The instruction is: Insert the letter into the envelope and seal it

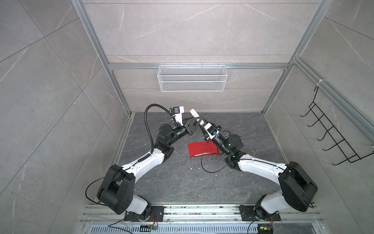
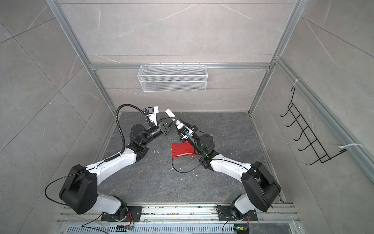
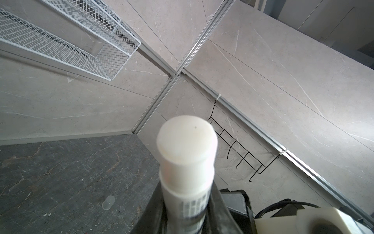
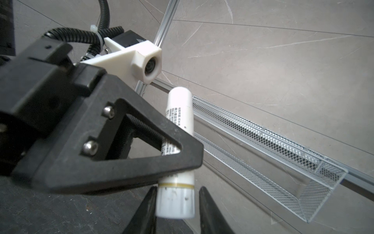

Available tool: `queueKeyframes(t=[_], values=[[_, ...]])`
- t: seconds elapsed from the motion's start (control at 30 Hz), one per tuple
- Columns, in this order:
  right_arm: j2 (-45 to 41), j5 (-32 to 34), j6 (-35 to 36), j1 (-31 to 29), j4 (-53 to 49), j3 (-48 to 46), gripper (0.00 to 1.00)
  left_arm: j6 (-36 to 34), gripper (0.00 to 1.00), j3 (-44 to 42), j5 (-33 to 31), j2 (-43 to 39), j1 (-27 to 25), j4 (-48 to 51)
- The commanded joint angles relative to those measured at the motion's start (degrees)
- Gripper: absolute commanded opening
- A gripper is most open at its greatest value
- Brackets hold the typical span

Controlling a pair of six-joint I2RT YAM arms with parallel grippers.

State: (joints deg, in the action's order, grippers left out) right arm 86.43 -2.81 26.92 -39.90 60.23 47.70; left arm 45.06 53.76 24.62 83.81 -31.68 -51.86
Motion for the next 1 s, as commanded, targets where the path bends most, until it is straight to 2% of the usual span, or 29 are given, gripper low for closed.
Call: queueKeyframes(t=[0.0,0.13,0.23,0.33,0.4,0.43,0.47,0.57,0.67,0.73,0.77,0.83,0.97], values=[[0.4,1.5,0.1,-0.2,1.7,1.8,0.25,0.0,0.0,0.3,1.5,-0.4,0.1,-3.4],[0.1,1.3,-0.1,-0.2,1.3,1.9,0.13,-0.1,0.0,0.3,1.6,-0.3,0.0,-3.3],[-0.5,1.3,-2.2,-0.2,1.2,1.9,0.0,-0.2,0.0,0.2,1.5,-0.3,0.0,-3.3],[-1.8,-2.7,-10.2,1.4,-2.7,3.3,0.0,-0.5,0.0,0.1,1.6,-0.2,0.0,-3.1],[-2.3,-12.0,-25.1,6.3,-5.3,5.4,0.0,-0.8,0.0,0.1,1.7,-0.3,0.0,-3.0],[-1.3,-18.7,-35.1,9.9,-4.7,7.0,0.0,-1.0,0.0,0.1,1.9,-0.4,0.0,-3.0],[0.5,-24.3,-45.2,12.8,-3.2,8.9,0.0,-1.1,0.0,0.1,2.0,-0.5,0.1,-3.0],[6.1,-35.9,-67.4,17.4,5.0,13.8,0.0,-1.8,0.0,0.0,2.5,-0.7,0.0,-3.0],[12.3,-41.1,-84.6,18.3,17.8,17.7,0.0,-2.1,0.0,0.1,2.9,-0.8,0.0,-3.3],[15.4,-42.8,-94.3,18.5,22.0,20.8,0.0,-2.1,0.0,0.1,3.0,-0.7,0.0,-3.6],[16.4,-44.0,-96.1,18.5,22.0,22.0,0.0,-2.1,0.0,0.1,3.1,-0.7,0.0,-3.6],[16.4,-44.5,-95.2,18.5,21.9,21.6,0.0,-2.0,0.0,0.2,3.1,-0.5,0.1,-3.6],[12.9,-43.6,-86.0,18.5,16.9,18.3,0.0,-1.7,0.0,0.4,3.1,-0.4,0.0,-3.4]])
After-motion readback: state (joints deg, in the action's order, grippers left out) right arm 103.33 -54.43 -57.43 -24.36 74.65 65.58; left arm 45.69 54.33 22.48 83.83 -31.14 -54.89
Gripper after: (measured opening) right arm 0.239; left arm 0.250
